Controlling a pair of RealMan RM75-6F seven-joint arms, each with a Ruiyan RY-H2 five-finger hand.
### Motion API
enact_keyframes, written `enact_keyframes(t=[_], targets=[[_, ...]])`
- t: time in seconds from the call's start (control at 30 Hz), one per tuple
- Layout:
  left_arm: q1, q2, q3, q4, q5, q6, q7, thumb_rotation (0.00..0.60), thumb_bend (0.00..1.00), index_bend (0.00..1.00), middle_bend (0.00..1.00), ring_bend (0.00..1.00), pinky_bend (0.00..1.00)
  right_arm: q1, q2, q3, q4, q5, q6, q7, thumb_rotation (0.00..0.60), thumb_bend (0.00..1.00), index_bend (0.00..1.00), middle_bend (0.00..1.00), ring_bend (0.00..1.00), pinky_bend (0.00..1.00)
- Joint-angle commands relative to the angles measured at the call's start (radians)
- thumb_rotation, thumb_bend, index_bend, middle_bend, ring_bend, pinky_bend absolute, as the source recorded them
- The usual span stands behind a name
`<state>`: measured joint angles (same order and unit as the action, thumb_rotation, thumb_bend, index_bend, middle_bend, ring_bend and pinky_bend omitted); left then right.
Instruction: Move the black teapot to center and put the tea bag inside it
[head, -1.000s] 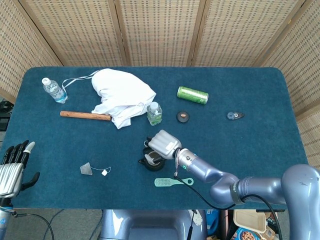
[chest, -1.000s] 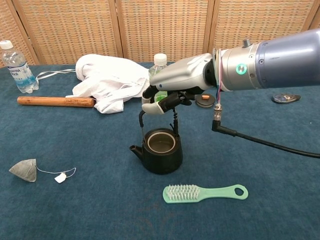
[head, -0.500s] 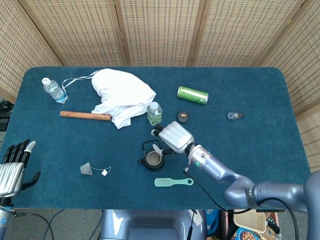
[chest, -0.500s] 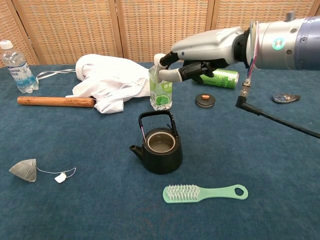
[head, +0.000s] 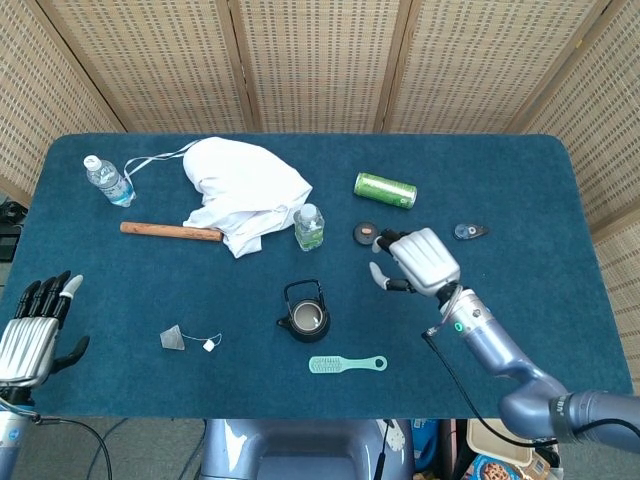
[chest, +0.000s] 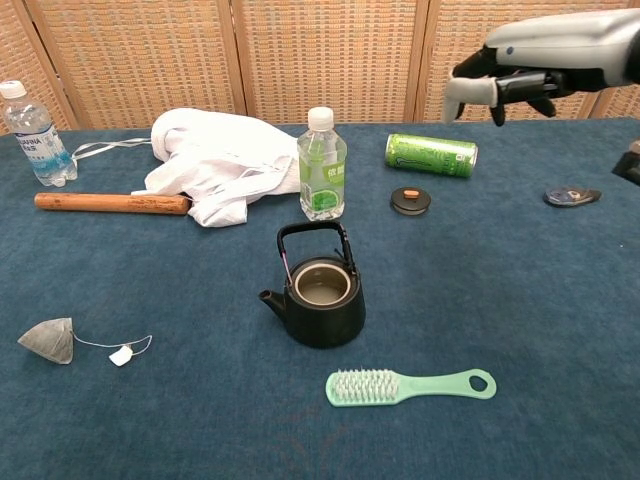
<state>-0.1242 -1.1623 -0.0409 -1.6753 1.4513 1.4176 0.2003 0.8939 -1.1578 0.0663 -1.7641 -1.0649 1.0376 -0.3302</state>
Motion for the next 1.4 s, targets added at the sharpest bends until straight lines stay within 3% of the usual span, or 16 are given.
enact_keyframes(t=[0.03, 0.37, 0.8, 0.97, 1.2, 1.3, 1.4], targets=[[-0.006, 0.001, -0.002, -0.003, 0.003, -0.005, 0.005, 0.6, 0.35, 0.0, 0.0, 0.0, 0.0, -0.03, 0.021, -0.009, -0.008, 0.009, 0.017, 0.005, 0.0, 0.67, 0.41, 0.41, 0.48, 0.73], [-0.052, 0.014, -0.003, -0.02, 0.05, -0.036, 0.048, 0.6, 0.35, 0.0, 0.0, 0.0, 0.0, -0.163, 0.073, -0.025, -0.017, 0.012, 0.1, 0.037, 0.0, 0.67, 0.45, 0.43, 0.48, 0.73], [-0.119, 0.034, 0.018, -0.058, 0.045, -0.162, 0.116, 0.6, 0.35, 0.13, 0.02, 0.03, 0.0, -0.284, 0.091, -0.025, 0.002, 0.01, 0.159, 0.079, 0.0, 0.67, 0.47, 0.43, 0.48, 0.73], [-0.147, 0.023, 0.034, -0.064, 0.062, -0.206, 0.129, 0.6, 0.35, 0.21, 0.12, 0.14, 0.0, -0.311, 0.091, -0.018, 0.013, -0.006, 0.154, 0.094, 0.0, 0.68, 0.47, 0.43, 0.48, 0.73], [-0.178, -0.008, 0.048, -0.067, 0.088, -0.243, 0.15, 0.6, 0.3, 0.28, 0.21, 0.2, 0.05, -0.333, 0.097, -0.005, 0.016, -0.027, 0.148, 0.108, 0.0, 0.67, 0.47, 0.43, 0.48, 0.73], [-0.184, -0.024, 0.052, -0.064, 0.096, -0.247, 0.16, 0.6, 0.27, 0.3, 0.26, 0.25, 0.11, -0.339, 0.098, -0.002, 0.015, -0.033, 0.145, 0.111, 0.0, 0.67, 0.47, 0.43, 0.48, 0.73], [-0.192, -0.059, 0.059, -0.05, 0.109, -0.254, 0.181, 0.6, 0.25, 0.34, 0.34, 0.34, 0.25, -0.349, 0.101, 0.001, 0.014, -0.043, 0.142, 0.117, 0.0, 0.67, 0.47, 0.43, 0.48, 0.73]])
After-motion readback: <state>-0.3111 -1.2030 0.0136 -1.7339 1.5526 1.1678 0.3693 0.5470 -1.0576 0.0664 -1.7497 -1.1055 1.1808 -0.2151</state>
